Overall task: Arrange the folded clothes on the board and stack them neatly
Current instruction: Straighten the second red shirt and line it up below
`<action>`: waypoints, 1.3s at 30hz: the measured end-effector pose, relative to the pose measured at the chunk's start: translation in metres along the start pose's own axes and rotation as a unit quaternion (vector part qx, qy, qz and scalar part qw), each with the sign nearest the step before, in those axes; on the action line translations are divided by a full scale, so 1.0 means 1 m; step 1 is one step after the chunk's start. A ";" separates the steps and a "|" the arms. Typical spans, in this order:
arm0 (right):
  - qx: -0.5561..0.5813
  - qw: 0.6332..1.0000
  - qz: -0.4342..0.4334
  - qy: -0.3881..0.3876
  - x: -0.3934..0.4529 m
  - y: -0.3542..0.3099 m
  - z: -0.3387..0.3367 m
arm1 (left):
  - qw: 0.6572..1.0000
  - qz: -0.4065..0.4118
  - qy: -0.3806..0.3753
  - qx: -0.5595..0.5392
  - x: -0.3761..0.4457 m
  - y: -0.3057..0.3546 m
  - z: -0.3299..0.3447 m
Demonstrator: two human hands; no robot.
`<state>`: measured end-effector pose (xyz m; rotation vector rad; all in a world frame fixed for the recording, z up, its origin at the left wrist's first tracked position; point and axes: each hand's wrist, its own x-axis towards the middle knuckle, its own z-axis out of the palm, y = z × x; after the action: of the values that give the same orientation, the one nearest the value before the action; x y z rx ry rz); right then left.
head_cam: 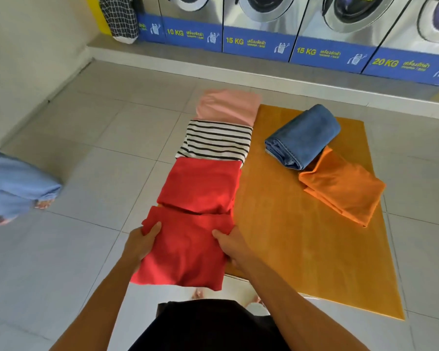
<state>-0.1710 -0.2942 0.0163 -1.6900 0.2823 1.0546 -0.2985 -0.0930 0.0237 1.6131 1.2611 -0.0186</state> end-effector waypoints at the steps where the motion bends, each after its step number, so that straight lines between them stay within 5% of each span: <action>1: -0.030 0.999 -0.027 0.026 0.004 0.001 0.003 | 1.000 0.004 -0.001 0.015 0.007 0.000 0.000; 8: -0.221 0.965 -0.113 0.079 0.015 -0.009 0.007 | 0.992 0.037 0.010 0.118 0.033 0.005 0.005; 16: -0.279 0.953 -0.097 0.071 0.029 -0.019 0.009 | 0.986 0.077 0.029 0.146 0.039 0.015 0.007; 39: -0.181 0.969 -0.067 0.153 0.014 -0.030 -0.004 | 0.969 0.172 0.091 0.151 0.039 0.045 0.002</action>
<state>-0.1414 -0.2814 0.0256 -2.1748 0.1749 0.7732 -0.2480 -0.0629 0.0325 2.1239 1.1368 0.1651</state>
